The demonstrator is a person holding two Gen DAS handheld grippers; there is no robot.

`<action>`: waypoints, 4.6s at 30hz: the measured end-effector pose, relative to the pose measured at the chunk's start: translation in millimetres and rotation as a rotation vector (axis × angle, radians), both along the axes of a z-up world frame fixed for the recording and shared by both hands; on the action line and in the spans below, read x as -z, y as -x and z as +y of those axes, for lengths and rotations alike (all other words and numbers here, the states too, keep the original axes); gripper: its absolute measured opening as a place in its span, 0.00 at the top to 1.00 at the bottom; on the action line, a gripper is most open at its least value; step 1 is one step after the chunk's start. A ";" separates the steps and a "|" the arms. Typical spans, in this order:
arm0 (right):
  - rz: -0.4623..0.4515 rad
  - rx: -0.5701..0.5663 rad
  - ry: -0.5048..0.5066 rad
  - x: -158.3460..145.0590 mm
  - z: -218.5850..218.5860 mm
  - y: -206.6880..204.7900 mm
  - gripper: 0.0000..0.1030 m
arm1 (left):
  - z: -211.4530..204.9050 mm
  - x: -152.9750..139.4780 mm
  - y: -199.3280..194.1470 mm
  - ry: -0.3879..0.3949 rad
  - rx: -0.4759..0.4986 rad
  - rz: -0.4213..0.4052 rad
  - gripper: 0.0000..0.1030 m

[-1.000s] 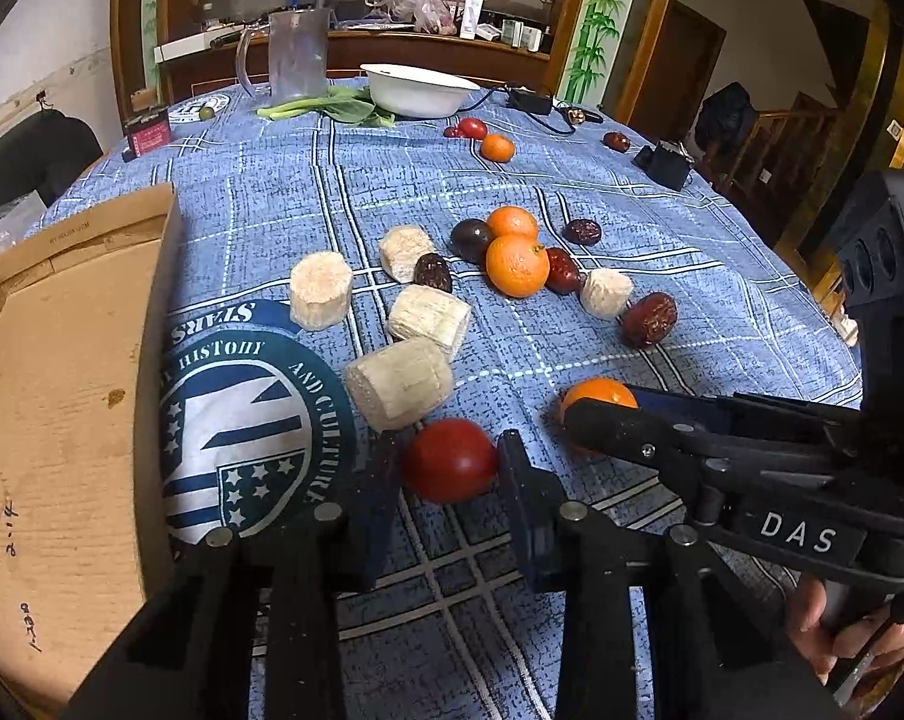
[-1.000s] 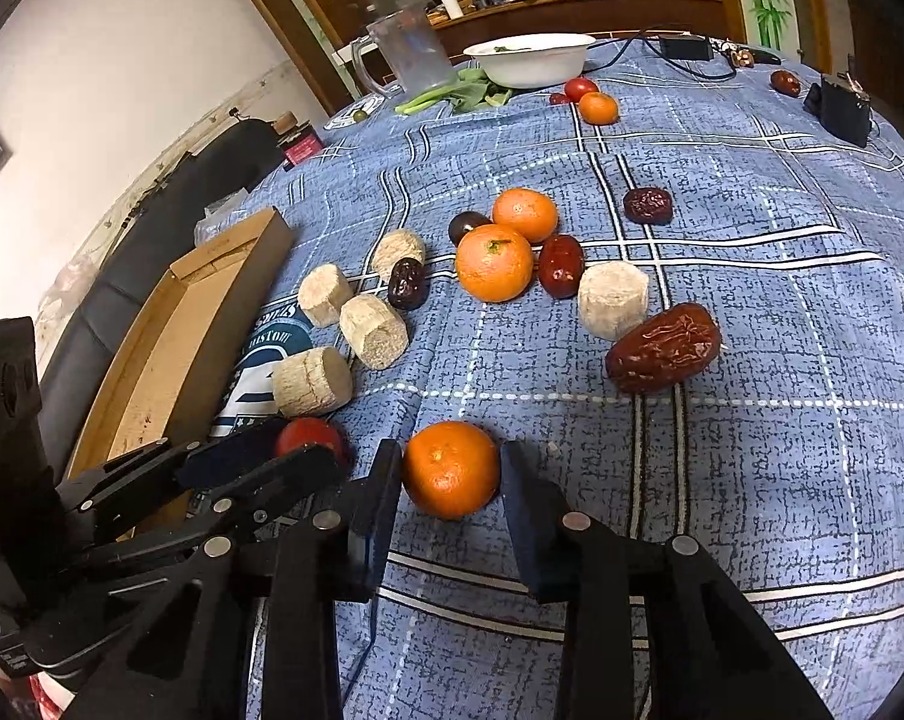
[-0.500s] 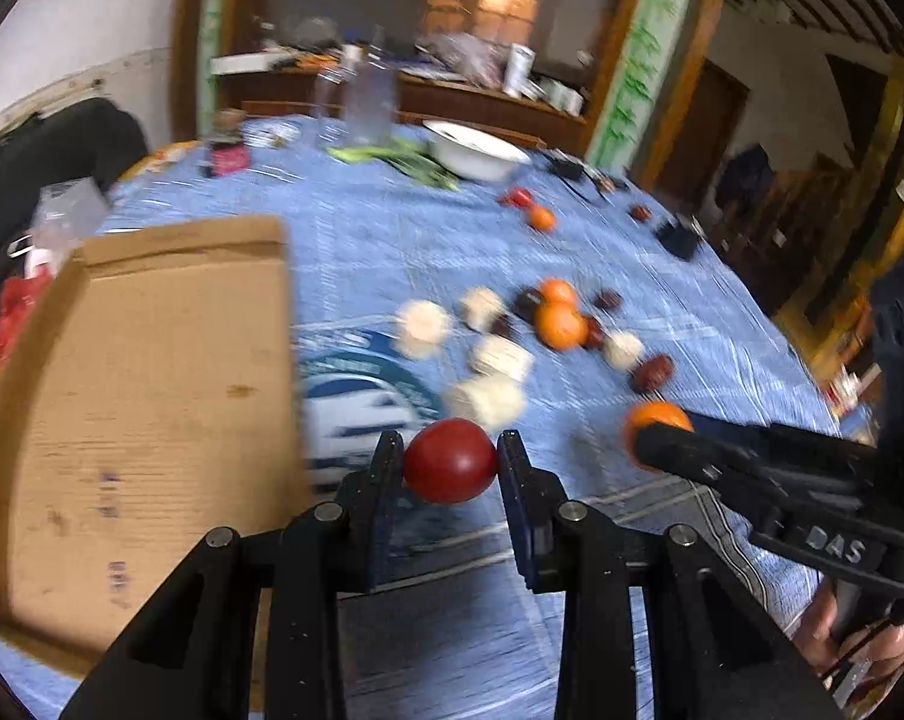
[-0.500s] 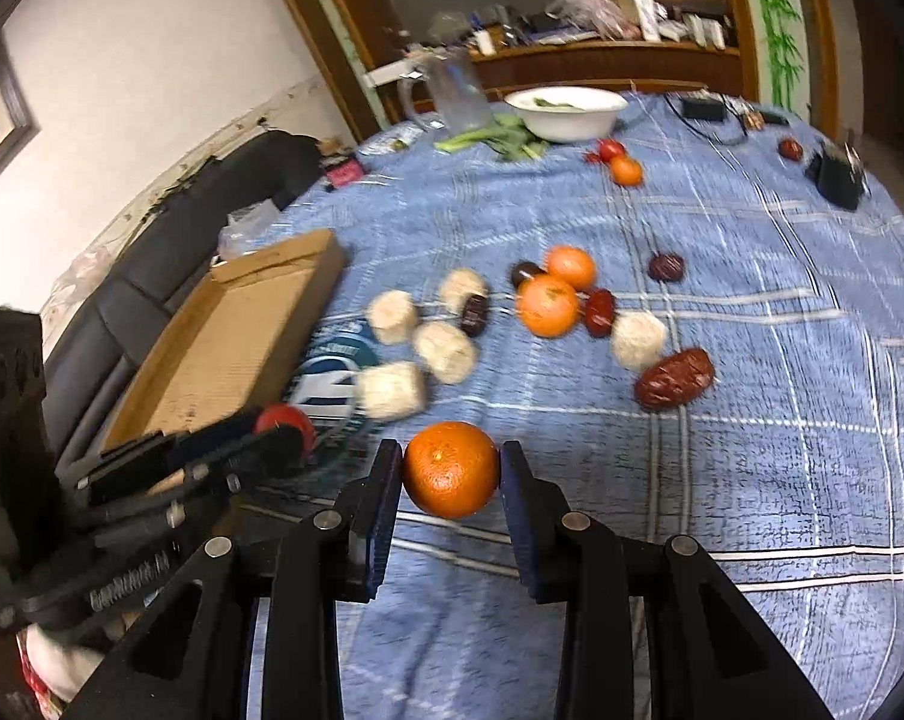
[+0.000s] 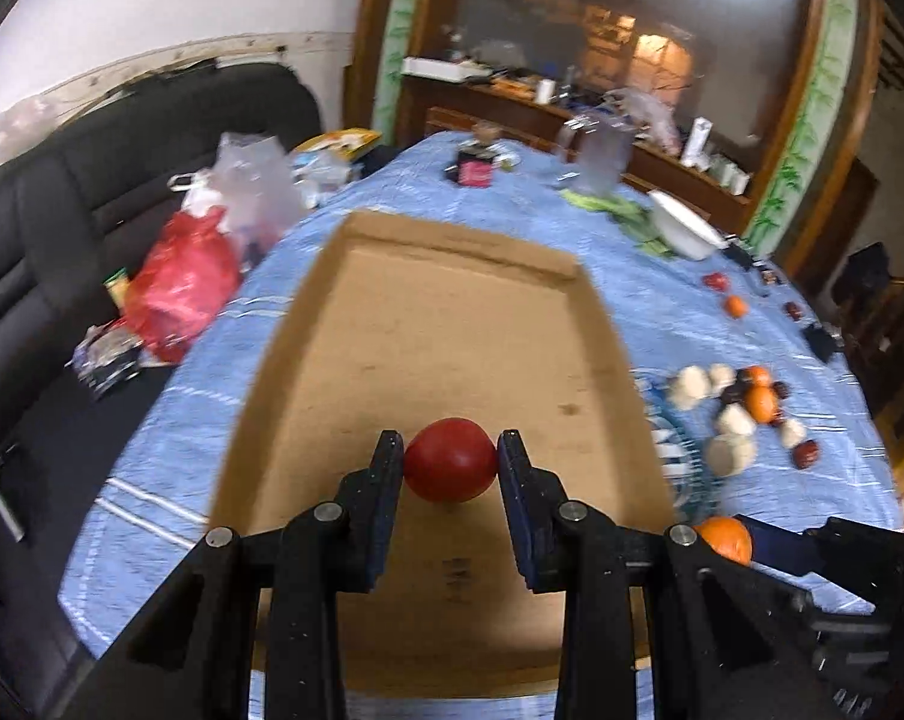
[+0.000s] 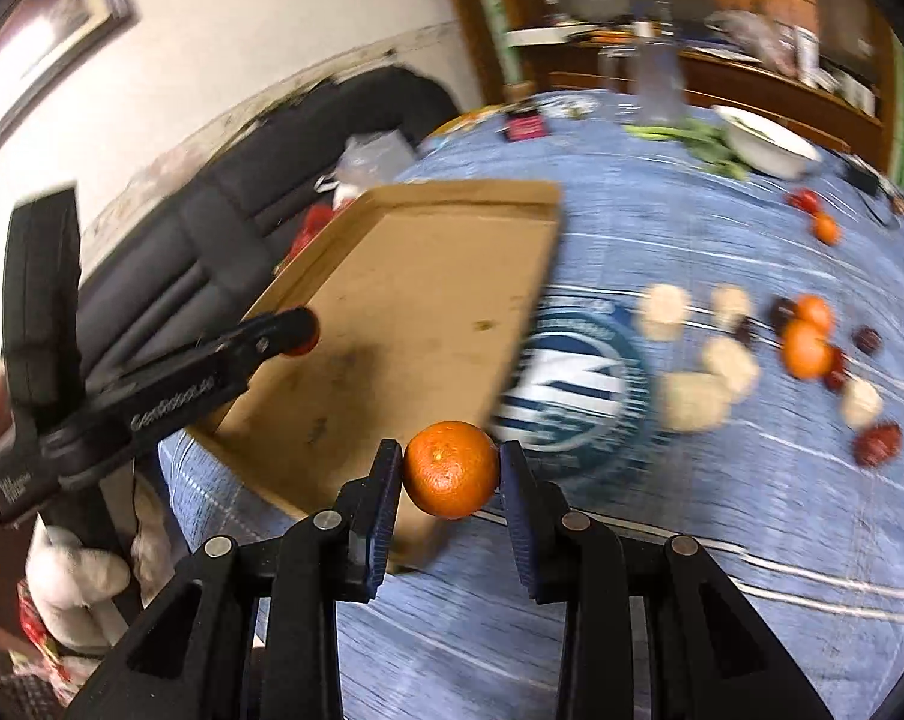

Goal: Organize fruits
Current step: 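Lower the tomato into the tray and open the left tool while the right releases the mandarin, then grasp a beige cork block with the left tool while the right tool grasps a red jujube, then carry the cork block into the tray and open the left tool while the right drops the jujube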

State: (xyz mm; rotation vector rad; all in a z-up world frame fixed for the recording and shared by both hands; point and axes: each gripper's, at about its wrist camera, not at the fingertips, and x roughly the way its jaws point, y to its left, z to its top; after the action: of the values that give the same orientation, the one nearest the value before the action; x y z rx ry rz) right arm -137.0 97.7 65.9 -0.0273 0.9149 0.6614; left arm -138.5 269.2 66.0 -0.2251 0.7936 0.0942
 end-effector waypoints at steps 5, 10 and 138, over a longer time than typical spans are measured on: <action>-0.037 -0.068 0.091 13.5 40.3 3.3 0.65 | 9.9 15.6 -3.6 -0.033 -0.031 0.068 0.69; -0.025 -0.081 0.120 28.9 52.1 1.4 0.65 | 9.7 22.5 -2.4 -0.072 -0.037 0.105 0.69; -0.065 0.053 0.071 -20.6 56.2 -140.3 0.55 | 41.6 -15.4 -174.2 -0.022 0.063 0.195 0.63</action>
State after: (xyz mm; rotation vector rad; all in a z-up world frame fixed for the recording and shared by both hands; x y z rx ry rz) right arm 3.3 153.9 86.5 -0.0872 0.8733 0.5756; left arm 35.7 310.8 81.4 -0.1718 0.9921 0.0659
